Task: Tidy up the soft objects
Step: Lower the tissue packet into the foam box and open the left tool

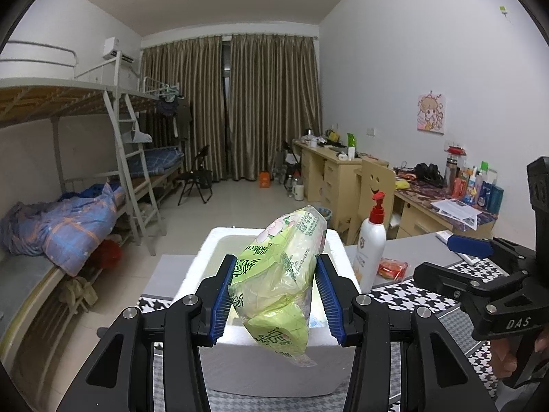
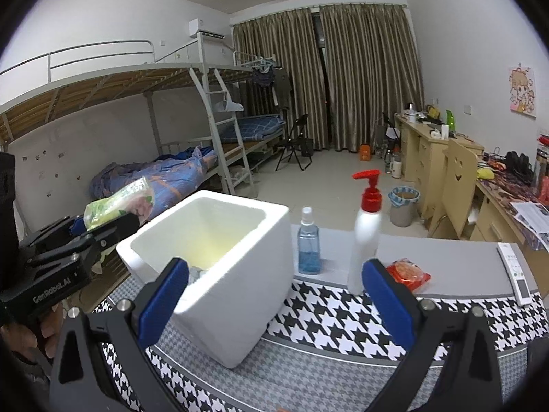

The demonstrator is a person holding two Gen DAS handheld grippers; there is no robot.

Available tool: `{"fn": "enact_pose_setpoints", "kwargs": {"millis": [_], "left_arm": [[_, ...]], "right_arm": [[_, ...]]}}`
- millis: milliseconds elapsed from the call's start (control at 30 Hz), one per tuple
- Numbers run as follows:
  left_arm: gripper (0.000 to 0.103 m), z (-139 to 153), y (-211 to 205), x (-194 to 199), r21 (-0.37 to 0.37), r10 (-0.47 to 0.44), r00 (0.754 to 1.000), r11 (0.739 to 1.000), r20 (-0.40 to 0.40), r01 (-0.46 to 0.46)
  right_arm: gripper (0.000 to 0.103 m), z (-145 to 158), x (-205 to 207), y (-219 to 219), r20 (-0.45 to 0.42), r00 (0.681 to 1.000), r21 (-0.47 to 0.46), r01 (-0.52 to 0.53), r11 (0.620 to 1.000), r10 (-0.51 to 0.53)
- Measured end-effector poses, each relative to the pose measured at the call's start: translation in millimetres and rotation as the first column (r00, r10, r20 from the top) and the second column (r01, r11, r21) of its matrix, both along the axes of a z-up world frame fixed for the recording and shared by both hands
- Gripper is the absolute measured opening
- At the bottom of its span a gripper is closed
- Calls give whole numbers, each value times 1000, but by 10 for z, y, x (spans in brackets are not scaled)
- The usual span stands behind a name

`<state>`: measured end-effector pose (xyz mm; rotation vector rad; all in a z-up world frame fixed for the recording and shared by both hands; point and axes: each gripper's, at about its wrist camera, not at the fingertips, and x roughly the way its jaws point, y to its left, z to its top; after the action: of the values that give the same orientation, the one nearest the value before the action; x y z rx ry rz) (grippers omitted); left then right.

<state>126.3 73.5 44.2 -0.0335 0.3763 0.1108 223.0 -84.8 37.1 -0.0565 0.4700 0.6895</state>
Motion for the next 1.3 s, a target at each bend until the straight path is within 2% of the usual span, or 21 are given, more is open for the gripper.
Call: {"fn": "enact_pose_setpoints", "kwargs": {"millis": [400, 1033, 1300], "left_arm": [[48, -61, -94, 224, 0, -17, 999, 1000, -37, 17], [48, -142, -107, 519, 18, 21, 997, 1000, -79, -20], [49, -169, -90, 612, 30, 51, 994, 998, -94, -48]], "right_arm": [[102, -90, 119, -213, -22, 999, -1, 38, 999, -38], [102, -153, 203, -325, -34, 997, -16, 64, 998, -64], [102, -156, 172, -314, -13, 998, -38, 66, 997, -66]]}}
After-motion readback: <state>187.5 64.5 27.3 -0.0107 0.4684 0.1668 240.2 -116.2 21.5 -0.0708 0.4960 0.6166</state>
